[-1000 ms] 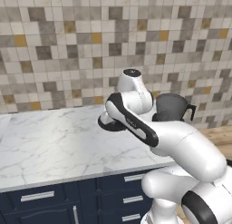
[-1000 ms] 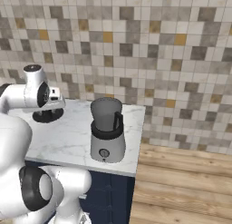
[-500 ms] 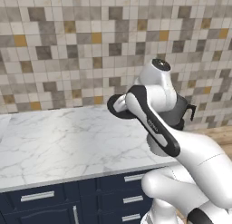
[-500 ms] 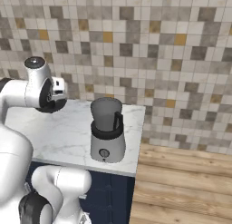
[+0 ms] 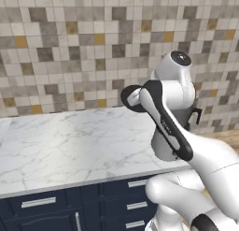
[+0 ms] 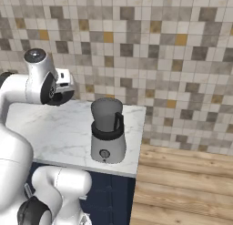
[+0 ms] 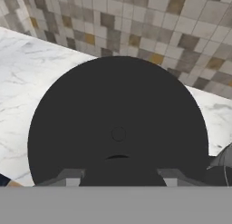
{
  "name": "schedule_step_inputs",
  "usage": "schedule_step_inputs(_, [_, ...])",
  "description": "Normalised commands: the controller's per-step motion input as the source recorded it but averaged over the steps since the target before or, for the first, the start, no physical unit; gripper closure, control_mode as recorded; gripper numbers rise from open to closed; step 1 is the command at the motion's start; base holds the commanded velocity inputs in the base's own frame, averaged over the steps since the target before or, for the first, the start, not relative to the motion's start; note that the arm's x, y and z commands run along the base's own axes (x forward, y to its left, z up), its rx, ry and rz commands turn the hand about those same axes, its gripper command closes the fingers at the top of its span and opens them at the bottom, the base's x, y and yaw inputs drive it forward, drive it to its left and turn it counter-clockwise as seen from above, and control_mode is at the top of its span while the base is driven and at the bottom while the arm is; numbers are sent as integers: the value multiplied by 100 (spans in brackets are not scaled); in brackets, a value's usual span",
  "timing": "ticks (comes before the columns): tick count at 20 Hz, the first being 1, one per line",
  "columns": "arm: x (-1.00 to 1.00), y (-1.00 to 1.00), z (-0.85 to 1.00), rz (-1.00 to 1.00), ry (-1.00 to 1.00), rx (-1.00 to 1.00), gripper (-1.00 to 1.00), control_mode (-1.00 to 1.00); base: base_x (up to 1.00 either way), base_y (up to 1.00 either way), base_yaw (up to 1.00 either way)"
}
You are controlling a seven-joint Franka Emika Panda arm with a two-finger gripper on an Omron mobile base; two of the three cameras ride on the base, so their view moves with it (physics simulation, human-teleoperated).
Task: Close the lid blender by securely placing the lid on top.
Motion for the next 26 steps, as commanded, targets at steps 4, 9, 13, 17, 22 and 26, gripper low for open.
schedule_step_inputs(4, [0,-51,36,-5,0,0,100,-100,0,0,0])
schedule_step_inputs(9, [-6,-54,10,-9,3,0,100,-100,0,0,0])
schedule_step_inputs(13, [-3,-61,0,-12,4,0,100,-100,0,0,0])
schedule_step_inputs(17, [0,-65,-1,-14,3,0,100,-100,0,0,0])
schedule_step_inputs(22, [1,-59,-1,-16,9,0,100,-100,0,0,0])
schedule_step_inputs(26, [18,-36,-29,-10,23,0,100,-100,0,0,0])
